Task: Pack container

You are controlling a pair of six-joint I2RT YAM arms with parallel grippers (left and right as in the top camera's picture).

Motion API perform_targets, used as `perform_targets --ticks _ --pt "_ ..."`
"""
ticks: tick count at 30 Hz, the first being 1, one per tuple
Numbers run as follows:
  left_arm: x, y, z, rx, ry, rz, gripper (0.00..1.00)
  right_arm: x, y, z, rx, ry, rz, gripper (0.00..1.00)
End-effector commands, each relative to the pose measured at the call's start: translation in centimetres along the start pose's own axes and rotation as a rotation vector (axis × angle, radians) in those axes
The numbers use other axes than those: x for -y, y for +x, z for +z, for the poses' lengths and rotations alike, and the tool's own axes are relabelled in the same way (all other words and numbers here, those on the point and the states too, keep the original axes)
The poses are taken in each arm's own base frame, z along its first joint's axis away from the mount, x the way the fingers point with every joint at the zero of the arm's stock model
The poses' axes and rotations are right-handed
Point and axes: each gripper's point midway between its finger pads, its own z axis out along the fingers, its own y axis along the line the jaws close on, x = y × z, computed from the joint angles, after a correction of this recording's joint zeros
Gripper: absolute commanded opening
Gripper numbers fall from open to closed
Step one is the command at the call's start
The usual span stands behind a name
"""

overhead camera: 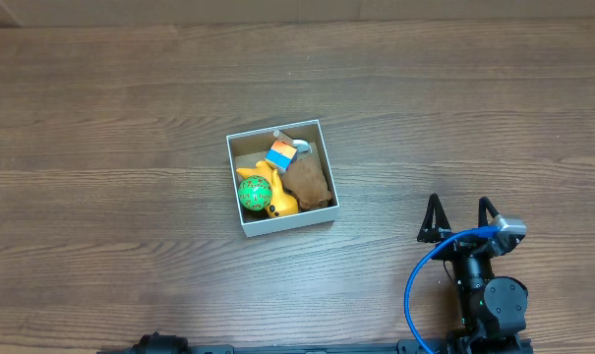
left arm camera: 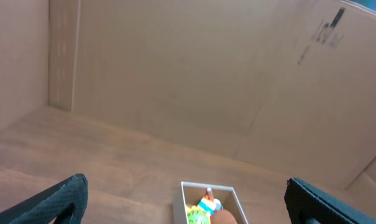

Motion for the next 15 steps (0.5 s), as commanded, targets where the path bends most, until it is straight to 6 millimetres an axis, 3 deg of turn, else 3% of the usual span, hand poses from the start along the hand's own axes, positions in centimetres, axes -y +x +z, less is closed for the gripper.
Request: perform_targets --ticks 1,5,8,15 --pt "-1.7 4.2 0.5 -0.049 -0.032 0.017 1.00 -0.1 0.1 0.0 0.004 -0.008 -0.004 1.00" --pt "-2.7 7.3 3.5 -0.054 -0.069 0.018 1.00 -0.1 0.1 0.0 0.004 -0.008 -0.004 1.00" --pt "-3.1 8.4 6.2 -0.021 -0.073 0.014 1.00 -0.1 0.1 0.0 0.004 -0.008 -0.004 1.00" --pt "-2.8 11.9 13.8 0.036 0.011 0.008 1.00 -0.1 0.1 0.0 0.004 -0.008 -0.004 1.00"
